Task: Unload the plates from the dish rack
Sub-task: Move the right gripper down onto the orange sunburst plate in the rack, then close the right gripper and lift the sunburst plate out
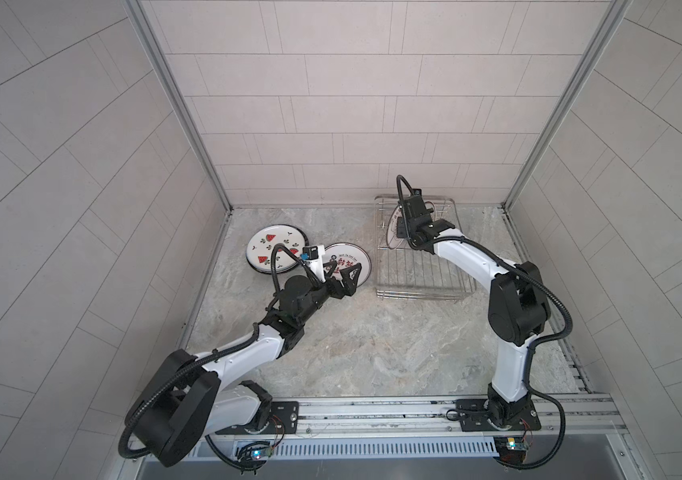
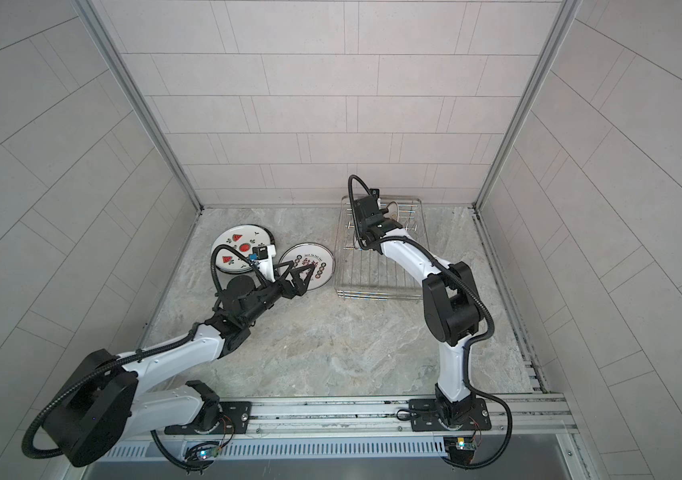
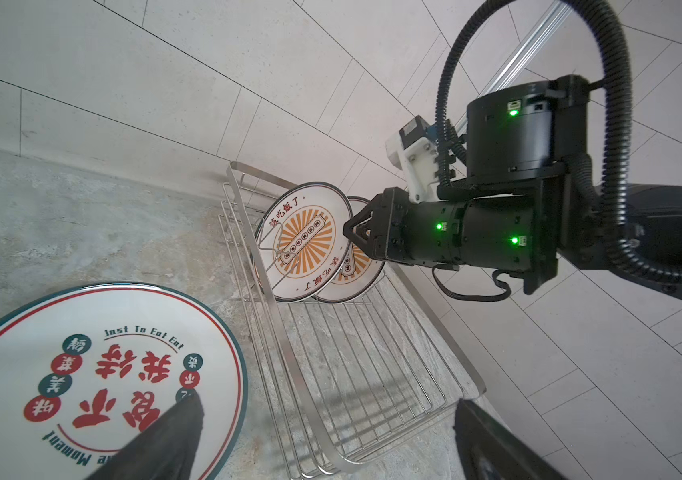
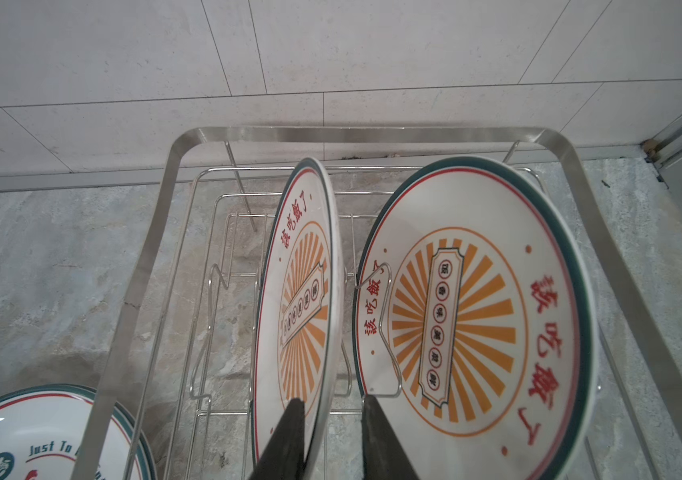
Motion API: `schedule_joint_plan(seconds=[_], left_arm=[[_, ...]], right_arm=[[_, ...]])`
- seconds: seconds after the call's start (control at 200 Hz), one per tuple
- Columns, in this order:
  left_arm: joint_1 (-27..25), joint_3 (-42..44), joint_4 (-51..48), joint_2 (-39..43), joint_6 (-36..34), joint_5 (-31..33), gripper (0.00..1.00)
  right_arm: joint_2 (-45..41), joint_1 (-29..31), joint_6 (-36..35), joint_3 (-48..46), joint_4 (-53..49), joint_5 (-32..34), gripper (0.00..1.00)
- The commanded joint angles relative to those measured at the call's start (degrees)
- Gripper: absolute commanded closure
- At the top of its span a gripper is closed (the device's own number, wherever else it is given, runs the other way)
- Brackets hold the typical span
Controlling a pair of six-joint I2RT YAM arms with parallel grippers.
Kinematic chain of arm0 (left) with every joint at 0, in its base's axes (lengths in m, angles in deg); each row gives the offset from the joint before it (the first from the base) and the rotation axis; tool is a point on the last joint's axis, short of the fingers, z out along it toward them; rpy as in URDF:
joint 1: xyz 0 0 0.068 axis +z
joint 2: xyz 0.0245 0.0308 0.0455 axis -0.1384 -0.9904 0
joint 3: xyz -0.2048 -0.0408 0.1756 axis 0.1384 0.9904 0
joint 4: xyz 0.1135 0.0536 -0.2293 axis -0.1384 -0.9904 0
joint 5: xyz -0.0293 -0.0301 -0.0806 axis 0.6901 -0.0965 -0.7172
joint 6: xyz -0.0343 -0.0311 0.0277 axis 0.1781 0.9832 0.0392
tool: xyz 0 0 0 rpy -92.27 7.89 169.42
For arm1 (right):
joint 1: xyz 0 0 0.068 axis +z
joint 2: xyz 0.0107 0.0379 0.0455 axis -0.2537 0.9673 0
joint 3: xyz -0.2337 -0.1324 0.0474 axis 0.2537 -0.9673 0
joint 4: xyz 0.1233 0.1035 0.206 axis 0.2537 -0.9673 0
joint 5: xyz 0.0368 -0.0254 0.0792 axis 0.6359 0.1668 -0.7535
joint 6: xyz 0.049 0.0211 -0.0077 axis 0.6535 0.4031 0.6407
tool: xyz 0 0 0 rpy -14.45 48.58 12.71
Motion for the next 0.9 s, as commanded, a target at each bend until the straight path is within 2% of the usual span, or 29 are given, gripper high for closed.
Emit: schedule_joint_plan(seconds=[0.0, 0.235, 0.5, 0.891], left_arm=[[-0.36, -0.99, 1.41, 1.03, 0.14, 0.49, 0.00], [-0.42, 0.10, 1.24, 2.41, 0.39, 1.28, 0.00], [-0.37, 0.42, 0.71, 2.61, -0.01, 2.18, 0.00], [-0.36, 1.35, 0.86, 3.13, -0.12, 3.69, 0.00]], right_arm=[[2.32, -0.37, 1.00, 2.43, -2.57, 1.07, 0.78], [4.08, 0.22, 1.84, 4.23, -3.59, 3.95, 0.87], [0.90, 2.09, 1.81, 3.89, -2.32, 8.70, 0.95], [-4.80, 6.65, -3.26, 4.41, -3.89, 23.56, 0.97]])
